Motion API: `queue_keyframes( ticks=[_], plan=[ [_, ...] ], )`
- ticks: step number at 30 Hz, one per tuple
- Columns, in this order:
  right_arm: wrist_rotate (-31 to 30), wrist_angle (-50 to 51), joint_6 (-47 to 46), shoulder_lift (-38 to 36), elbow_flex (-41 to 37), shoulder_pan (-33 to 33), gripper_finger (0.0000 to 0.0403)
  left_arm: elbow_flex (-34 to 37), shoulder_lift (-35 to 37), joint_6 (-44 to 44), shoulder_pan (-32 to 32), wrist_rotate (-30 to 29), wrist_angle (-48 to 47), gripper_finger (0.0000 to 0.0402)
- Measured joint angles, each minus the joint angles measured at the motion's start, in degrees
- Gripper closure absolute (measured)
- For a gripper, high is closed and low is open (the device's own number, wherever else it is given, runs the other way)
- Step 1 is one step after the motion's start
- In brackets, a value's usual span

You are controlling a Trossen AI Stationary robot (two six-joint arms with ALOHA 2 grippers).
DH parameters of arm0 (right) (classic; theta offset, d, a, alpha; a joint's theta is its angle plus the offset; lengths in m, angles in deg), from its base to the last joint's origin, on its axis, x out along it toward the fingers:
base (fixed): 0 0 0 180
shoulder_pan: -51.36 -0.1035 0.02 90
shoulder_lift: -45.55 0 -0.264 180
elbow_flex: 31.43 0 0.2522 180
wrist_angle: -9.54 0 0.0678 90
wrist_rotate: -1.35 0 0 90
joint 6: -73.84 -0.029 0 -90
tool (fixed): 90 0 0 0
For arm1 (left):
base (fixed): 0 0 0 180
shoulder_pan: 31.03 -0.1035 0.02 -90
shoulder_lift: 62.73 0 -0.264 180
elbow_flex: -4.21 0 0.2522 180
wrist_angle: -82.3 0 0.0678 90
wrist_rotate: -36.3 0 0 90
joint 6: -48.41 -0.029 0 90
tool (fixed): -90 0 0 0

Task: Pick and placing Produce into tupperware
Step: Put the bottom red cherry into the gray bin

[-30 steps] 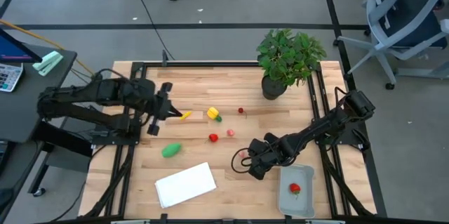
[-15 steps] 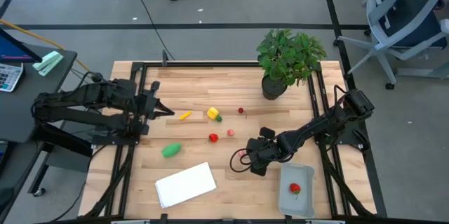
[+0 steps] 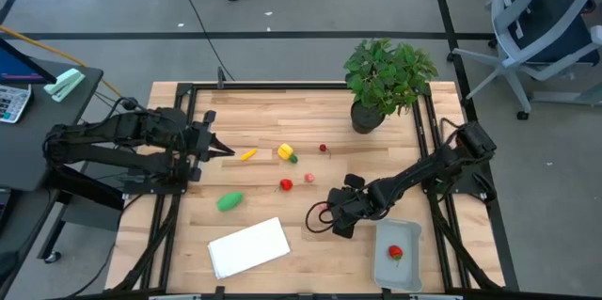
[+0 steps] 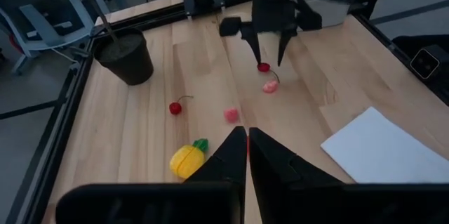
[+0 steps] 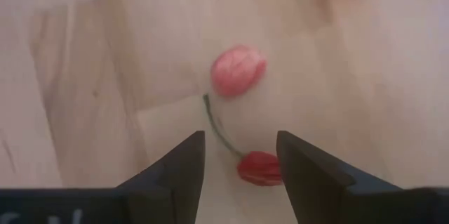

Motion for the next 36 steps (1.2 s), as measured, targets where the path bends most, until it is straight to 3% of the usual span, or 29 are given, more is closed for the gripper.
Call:
queue_keyframes(
  ticks=[7, 22, 26, 34, 36],
  plan=[
    [-0.2, -1.2, 2.7, 4.4, 0.1, 0.0, 0.0218, 0.0, 0.0, 0.0, 0.0, 0.0, 0.0, 0.0385],
    [1.4, -3.5, 2.6, 6.4, 0.2, 0.0, 0.0228, 0.0, 0.0, 0.0, 0.0, 0.0, -0.2, 0.0376],
    [1.5, -3.9, 2.5, 6.3, 0.2, 0.0, 0.0261, 0.0, 0.0, 0.0, 0.0, 0.0, -0.2, 0.0384],
    [2.0, -6.7, -0.9, 5.5, 0.0, 0.0, 0.0383, 0.0, 0.0, 0.0, 0.0, 0.0, -0.2, 0.0377],
    [1.3, -7.1, -1.6, 5.5, 0.0, -0.1, 0.0394, 0.0, 0.0, 0.0, 0.0, 0.0, -0.2, 0.0374]
  ],
)
